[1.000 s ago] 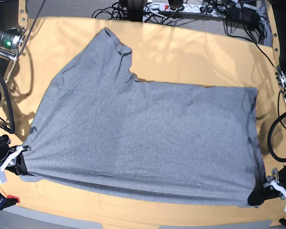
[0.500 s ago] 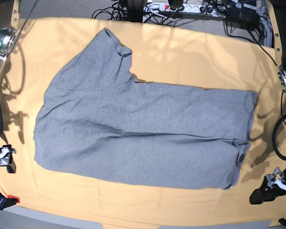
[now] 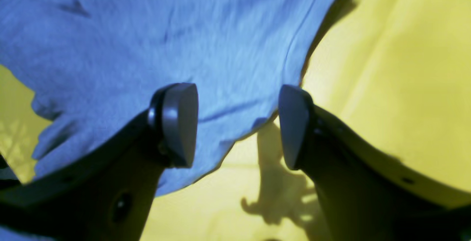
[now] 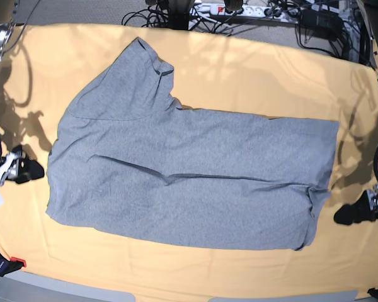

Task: Layout the t-shirt on the table in an organized manner, then fold the t-shirt properly
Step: 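Move the right gripper to the shirt's shoulder and grasp it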

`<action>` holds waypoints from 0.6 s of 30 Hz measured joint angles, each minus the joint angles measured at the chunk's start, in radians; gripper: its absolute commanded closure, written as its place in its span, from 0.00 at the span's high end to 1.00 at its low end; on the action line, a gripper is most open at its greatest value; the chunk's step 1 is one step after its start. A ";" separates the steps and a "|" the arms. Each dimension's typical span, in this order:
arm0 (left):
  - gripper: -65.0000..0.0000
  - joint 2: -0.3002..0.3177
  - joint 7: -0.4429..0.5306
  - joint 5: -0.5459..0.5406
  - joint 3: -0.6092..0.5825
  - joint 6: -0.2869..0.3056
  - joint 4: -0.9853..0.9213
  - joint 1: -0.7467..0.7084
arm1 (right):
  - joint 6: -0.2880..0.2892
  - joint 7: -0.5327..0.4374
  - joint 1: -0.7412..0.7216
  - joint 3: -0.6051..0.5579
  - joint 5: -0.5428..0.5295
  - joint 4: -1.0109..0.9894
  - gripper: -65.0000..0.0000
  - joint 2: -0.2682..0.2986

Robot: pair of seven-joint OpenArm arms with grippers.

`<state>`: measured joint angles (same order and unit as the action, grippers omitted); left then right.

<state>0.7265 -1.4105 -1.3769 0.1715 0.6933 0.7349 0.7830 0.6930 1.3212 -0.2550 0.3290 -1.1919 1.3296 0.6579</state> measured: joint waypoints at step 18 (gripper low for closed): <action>0.76 0.092 -0.001 -0.045 -0.001 0.000 0.000 -0.066 | 0.000 0.087 0.312 0.328 -0.248 0.001 0.55 -0.193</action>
<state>0.8185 -1.4117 -1.4220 0.1703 0.6933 0.7349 0.7174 0.6930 1.4082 0.0566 0.6567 -1.4403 1.3304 0.4644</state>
